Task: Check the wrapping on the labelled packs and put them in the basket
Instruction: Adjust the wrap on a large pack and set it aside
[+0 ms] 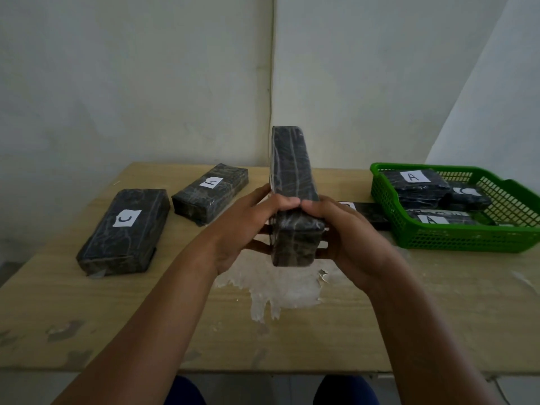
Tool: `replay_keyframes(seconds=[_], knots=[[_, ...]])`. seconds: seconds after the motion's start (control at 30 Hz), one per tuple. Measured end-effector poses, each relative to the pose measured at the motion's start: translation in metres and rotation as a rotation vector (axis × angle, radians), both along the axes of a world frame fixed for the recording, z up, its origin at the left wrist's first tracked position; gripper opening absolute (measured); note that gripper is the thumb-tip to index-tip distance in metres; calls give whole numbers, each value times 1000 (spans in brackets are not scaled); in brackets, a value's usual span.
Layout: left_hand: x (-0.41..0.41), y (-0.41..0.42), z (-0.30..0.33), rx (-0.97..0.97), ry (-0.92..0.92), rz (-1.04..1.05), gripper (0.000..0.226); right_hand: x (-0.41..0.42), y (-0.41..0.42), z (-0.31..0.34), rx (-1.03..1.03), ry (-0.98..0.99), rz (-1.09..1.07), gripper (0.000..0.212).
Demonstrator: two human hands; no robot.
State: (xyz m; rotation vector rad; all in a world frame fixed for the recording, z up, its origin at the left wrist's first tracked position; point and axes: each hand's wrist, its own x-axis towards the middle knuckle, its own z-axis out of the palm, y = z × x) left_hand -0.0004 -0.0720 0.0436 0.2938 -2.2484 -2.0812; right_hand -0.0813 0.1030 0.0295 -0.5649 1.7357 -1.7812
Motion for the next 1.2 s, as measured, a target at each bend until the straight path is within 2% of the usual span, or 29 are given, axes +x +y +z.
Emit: replay_keyframes(seconds=[0.07, 0.13, 0.23, 0.33, 0.43, 0.53, 0.57, 0.63, 0.73, 0.83, 0.97, 1.1, 1.2], knots=[[0, 2, 3, -8, -9, 0, 31, 2, -3, 5, 12, 3, -43, 49], [0, 4, 6, -9, -36, 18, 44, 4, -6, 8, 22, 0, -80, 38], [-1, 7, 9, -8, -58, 40, 51, 5, -7, 12, 30, -10, -110, 27], [-1, 9, 11, -7, -81, 52, 54, 7, -8, 14, 40, -11, -114, 32], [-3, 8, 12, -17, -95, 74, 41, 9, -9, 15, 57, 12, -106, 39], [-1, 8, 15, -25, -116, 97, 34, 13, -11, 12, 61, 107, -109, 73], [-1, 9, 16, -29, -115, 94, 35, 13, -11, 10, 38, 154, -117, 78], [-1, 8, 17, -25, -105, 87, 37, 16, -8, 10, -26, 266, -66, 70], [2, 6, 16, -12, -62, 68, 45, 15, -4, 9, -45, 404, -15, 77], [4, 4, 11, -51, 50, -28, 49, 8, 3, 10, -128, 401, -30, 76], [3, 1, 4, -150, 153, -51, 92, 4, 11, 13, -192, 410, 0, 76], [4, 4, -3, -121, 307, -97, 87, 3, 15, 11, -260, 463, -24, 72], [3, 2, -4, -192, 368, -101, 82, 2, 16, 12, -295, 493, -37, 69]])
